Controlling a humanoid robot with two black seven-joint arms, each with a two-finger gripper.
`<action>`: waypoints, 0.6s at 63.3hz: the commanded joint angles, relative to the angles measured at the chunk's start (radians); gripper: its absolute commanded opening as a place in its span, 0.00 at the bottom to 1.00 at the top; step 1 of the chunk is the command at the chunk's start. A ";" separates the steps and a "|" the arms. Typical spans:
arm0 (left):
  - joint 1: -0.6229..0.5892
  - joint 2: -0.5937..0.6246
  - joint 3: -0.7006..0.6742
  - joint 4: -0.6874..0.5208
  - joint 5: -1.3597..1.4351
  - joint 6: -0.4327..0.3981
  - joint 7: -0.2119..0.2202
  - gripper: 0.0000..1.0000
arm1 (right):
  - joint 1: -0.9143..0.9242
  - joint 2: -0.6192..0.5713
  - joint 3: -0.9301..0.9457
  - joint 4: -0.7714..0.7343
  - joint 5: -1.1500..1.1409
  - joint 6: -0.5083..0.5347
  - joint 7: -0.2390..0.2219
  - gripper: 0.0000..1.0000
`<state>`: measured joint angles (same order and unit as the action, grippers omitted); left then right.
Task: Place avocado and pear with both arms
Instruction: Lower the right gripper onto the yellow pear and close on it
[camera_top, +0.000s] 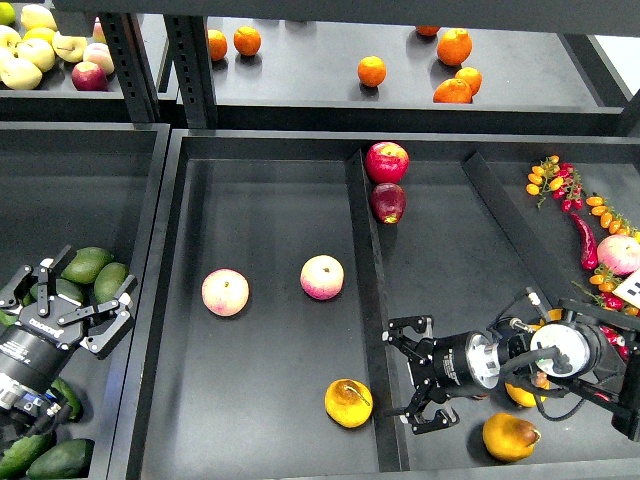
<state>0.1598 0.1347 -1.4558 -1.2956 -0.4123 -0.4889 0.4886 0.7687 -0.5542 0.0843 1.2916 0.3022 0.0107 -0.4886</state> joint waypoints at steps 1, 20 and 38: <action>0.018 -0.047 0.012 0.007 0.001 0.000 0.000 0.99 | -0.017 0.028 -0.012 -0.029 -0.014 0.000 0.000 1.00; 0.027 -0.118 0.029 0.002 0.006 0.000 0.000 0.99 | -0.042 0.066 -0.023 -0.089 -0.008 0.000 0.000 1.00; 0.027 -0.118 0.043 -0.010 0.015 0.000 0.000 0.99 | -0.054 0.143 -0.020 -0.150 -0.012 0.002 0.000 1.00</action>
<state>0.1862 0.0170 -1.4200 -1.3025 -0.3977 -0.4888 0.4886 0.7163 -0.4449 0.0626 1.1691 0.2914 0.0107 -0.4888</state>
